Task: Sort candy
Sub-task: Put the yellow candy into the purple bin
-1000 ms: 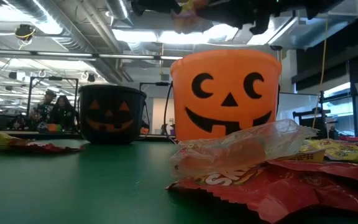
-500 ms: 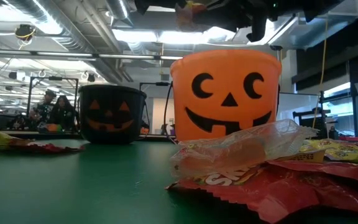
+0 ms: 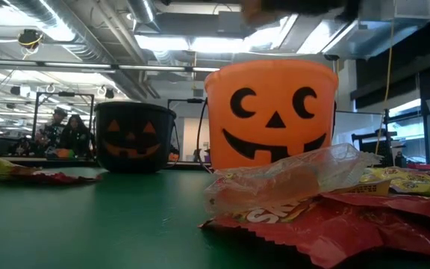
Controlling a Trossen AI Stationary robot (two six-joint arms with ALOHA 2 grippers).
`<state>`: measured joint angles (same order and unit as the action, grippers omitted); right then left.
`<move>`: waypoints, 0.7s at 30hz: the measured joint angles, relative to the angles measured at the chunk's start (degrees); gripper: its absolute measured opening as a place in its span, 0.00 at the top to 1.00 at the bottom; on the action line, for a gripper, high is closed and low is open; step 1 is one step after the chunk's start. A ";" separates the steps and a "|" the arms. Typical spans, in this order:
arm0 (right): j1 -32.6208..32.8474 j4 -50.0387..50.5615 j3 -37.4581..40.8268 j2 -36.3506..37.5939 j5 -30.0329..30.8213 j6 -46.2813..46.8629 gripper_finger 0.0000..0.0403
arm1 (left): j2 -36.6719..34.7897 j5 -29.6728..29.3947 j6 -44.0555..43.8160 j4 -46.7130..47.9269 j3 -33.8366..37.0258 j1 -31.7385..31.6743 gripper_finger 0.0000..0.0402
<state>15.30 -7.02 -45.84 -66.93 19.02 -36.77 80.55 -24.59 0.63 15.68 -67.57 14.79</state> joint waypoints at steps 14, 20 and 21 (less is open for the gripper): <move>12.44 31.72 0.00 22.45 -20.91 39.36 0.98 | -0.15 -3.61 -1.90 2.29 0.00 0.37 0.56; 21.08 39.99 0.00 22.86 -23.16 57.16 0.97 | 0.11 -4.42 -3.27 2.32 0.00 0.37 0.56; 22.71 41.52 0.00 22.80 -23.16 60.21 0.97 | 0.11 -4.61 -3.39 2.31 0.00 0.37 0.56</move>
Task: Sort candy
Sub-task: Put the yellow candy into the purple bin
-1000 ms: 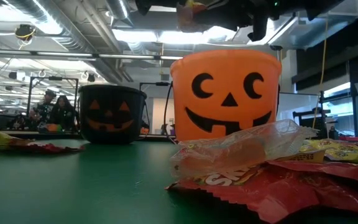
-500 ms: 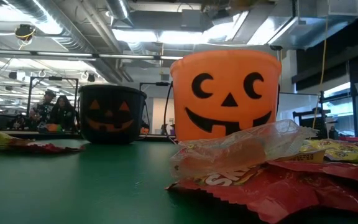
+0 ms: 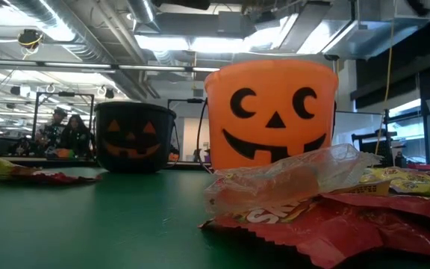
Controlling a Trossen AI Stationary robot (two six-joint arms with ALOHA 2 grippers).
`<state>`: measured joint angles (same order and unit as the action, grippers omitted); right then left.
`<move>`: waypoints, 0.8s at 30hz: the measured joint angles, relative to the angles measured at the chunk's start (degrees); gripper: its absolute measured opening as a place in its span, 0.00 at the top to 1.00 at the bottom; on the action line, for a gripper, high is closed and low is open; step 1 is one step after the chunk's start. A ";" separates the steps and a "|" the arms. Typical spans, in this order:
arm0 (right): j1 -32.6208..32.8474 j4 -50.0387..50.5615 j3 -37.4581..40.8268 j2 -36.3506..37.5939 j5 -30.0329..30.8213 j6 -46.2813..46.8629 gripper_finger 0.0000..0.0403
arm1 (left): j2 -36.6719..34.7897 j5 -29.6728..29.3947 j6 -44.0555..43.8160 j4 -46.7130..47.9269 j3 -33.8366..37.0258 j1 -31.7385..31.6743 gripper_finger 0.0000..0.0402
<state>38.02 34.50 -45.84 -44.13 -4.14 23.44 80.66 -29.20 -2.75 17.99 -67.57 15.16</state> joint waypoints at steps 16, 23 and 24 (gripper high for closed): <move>8.47 12.05 0.02 -7.72 1.07 21.47 0.89 | 1.50 -0.24 -1.63 -0.04 0.00 -0.96 0.56; 8.46 11.58 -0.08 -9.39 -0.84 24.83 0.70 | 3.08 0.17 -1.63 0.49 0.02 0.23 0.56; 8.46 12.02 -0.54 -9.38 -1.06 25.46 0.68 | 2.98 -0.05 -1.62 0.38 0.02 0.63 0.56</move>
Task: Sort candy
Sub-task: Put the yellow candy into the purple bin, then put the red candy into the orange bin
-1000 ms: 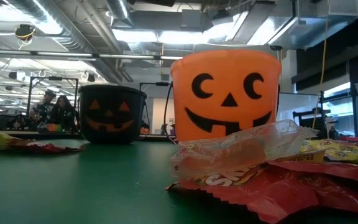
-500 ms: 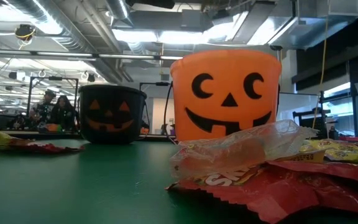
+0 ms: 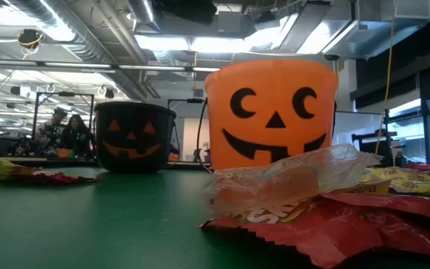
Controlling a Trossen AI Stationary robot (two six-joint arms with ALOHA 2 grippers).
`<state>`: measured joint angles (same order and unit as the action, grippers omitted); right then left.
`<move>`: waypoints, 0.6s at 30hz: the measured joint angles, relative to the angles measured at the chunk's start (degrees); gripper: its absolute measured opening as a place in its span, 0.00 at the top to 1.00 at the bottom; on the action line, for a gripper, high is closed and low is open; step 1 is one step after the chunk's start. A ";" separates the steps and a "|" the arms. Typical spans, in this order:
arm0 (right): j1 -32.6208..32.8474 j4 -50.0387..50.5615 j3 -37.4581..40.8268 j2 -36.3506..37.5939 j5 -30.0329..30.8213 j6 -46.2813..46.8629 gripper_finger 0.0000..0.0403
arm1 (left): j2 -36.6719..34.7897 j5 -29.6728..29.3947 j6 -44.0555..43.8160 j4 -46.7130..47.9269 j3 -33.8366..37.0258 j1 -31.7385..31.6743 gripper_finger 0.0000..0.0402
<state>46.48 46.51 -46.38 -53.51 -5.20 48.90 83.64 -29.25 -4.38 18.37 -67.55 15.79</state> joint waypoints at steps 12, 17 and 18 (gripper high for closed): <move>-0.03 12.18 -16.59 0.02 25.37 -13.22 0.67 | -0.44 -1.86 2.19 0.09 0.00 -0.54 0.56; -5.56 18.96 -18.57 0.03 38.56 -12.93 0.67 | -1.54 -3.89 3.94 0.88 0.00 -0.78 0.56; -7.79 19.88 -18.56 -0.01 39.06 -12.93 0.67 | -1.91 -4.43 4.46 2.06 0.00 -0.74 0.56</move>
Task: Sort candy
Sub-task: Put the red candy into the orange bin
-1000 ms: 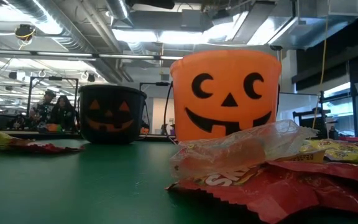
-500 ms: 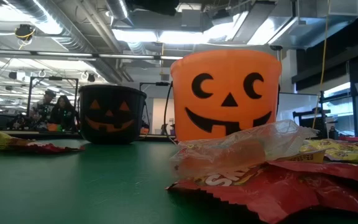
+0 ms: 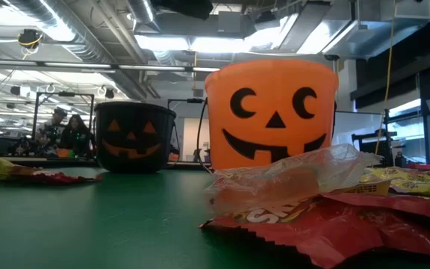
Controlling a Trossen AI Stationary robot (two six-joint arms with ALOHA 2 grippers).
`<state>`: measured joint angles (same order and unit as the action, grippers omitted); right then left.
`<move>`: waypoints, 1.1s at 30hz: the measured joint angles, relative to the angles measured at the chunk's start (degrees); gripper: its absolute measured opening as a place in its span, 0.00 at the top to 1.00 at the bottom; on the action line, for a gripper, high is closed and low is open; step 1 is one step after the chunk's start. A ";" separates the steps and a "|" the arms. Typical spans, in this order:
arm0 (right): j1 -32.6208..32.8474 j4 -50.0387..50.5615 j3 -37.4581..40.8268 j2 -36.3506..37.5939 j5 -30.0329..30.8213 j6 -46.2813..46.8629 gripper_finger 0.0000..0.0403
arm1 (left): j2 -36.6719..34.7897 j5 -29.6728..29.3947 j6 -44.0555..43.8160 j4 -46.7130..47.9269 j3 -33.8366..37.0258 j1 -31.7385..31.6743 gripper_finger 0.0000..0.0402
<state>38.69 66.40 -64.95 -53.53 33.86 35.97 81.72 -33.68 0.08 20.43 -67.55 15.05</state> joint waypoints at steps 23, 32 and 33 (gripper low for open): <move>-51.59 2.06 0.07 -12.23 -28.23 -22.57 0.67 | -23.39 13.02 5.86 -9.70 21.12 -13.51 0.58; -48.86 8.87 0.15 -18.28 -33.66 -23.89 0.67 | -28.12 13.73 2.08 -20.28 32.87 -10.67 0.58; -48.41 8.89 0.15 -18.84 -34.24 -22.90 0.67 | -28.23 13.61 2.07 -20.44 33.46 -10.49 0.58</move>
<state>-9.72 75.28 -64.79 -72.37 -0.38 13.06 53.49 -20.07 2.16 -0.01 -34.09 4.56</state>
